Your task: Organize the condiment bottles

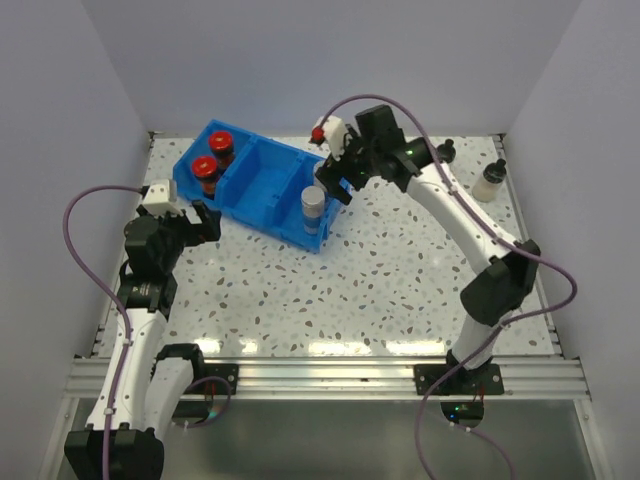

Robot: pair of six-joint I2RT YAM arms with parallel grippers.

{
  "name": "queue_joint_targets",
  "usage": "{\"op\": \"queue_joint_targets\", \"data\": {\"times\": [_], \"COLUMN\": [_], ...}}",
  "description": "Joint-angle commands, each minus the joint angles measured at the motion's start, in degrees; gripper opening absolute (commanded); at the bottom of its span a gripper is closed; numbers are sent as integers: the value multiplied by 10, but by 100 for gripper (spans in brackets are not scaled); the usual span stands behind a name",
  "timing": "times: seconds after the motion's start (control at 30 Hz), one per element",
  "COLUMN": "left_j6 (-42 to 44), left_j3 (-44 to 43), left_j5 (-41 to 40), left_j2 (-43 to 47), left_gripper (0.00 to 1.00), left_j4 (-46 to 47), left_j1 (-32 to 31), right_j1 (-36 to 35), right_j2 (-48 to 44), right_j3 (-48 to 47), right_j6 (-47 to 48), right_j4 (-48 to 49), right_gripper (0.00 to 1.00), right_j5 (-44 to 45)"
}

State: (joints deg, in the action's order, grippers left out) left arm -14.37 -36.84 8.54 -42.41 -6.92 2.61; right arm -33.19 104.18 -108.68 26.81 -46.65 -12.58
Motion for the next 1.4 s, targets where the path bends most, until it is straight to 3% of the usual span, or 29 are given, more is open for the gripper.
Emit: {"op": "queue_joint_targets", "data": {"times": [0.0, 0.27, 0.47, 0.63, 0.8, 1.37], "left_j6": [3, 2, 2, 3, 4, 7], "left_j3": [-2, -2, -2, -2, -2, -3], "left_j5": [-1, 3, 3, 3, 0, -11], "left_j2": [8, 11, 10, 8, 3, -13], "left_gripper": [100, 100, 100, 100, 100, 100], "left_j4": [18, 19, 20, 20, 20, 17], "left_j1": [1, 1, 1, 1, 1, 2], "right_j1": [69, 247, 326, 330, 330, 330], "right_j2": [-70, -92, -14, 64, 136, 297], "right_j3": [54, 157, 143, 102, 48, -115], "right_j6": [-41, -155, -254, -321, -354, -400], "right_j4": [61, 174, 219, 234, 256, 261], "right_gripper": [90, 89, 89, 90, 98, 95], "right_j5": [-21, -8, 59, 156, 270, 290]}}
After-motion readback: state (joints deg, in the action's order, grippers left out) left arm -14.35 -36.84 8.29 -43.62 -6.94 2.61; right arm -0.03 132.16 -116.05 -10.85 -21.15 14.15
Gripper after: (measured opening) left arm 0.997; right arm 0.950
